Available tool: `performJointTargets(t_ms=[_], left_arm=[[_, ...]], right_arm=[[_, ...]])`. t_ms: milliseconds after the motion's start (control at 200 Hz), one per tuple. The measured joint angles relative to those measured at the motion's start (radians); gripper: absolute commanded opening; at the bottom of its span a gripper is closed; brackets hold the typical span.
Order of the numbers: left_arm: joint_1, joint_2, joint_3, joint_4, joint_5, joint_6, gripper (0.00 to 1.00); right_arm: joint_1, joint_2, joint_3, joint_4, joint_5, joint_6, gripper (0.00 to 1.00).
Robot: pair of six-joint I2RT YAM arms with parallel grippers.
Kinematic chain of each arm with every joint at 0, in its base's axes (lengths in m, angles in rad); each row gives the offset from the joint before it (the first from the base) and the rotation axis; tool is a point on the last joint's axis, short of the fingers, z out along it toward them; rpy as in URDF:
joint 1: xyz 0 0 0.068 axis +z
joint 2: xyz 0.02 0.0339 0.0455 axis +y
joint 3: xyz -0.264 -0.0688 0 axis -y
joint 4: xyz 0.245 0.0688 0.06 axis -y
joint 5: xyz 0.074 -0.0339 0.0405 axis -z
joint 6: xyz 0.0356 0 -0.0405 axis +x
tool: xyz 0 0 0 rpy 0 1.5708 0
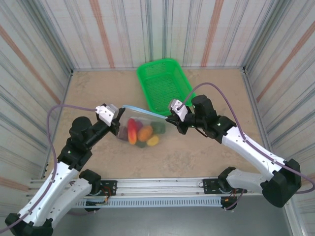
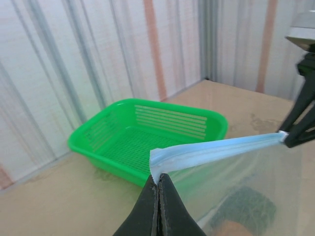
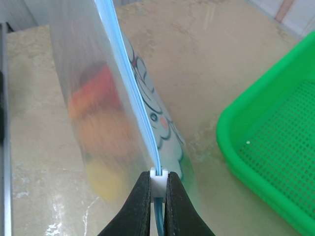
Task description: Place the food in the zip-top bag and seal the zipper
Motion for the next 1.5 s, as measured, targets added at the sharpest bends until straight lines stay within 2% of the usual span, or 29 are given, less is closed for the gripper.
performJointTargets(t_ms=[366,681,887,1052,1358,1503], left_arm=[[0.003,-0.014,-0.006,0.000,-0.103,0.007,0.00],[0.004,-0.016,-0.006,0.000,-0.119,0.013,0.00],[0.008,-0.023,-0.001,-0.013,-0.108,-0.017,0.00],[0.008,-0.041,0.054,-0.119,-0.082,-0.119,0.00],[0.007,-0.356,0.014,-0.331,0.051,-0.430,0.00],[0.008,-0.391,-0.026,-0.409,0.078,-0.583,0.00]], right_arm=[[-0.019,-0.064,-0.079,0.012,0.128,0.043,0.07],[-0.021,-0.098,-0.094,-0.011,0.249,0.062,0.07],[-0.021,-0.148,-0.099,-0.029,0.259,0.092,0.05],[-0.016,-0.197,-0.035,-0.118,0.261,0.103,0.04],[0.090,-0.339,0.047,-0.296,0.226,0.122,0.05],[0.127,-0.326,0.048,-0.366,0.259,0.122,0.08]])
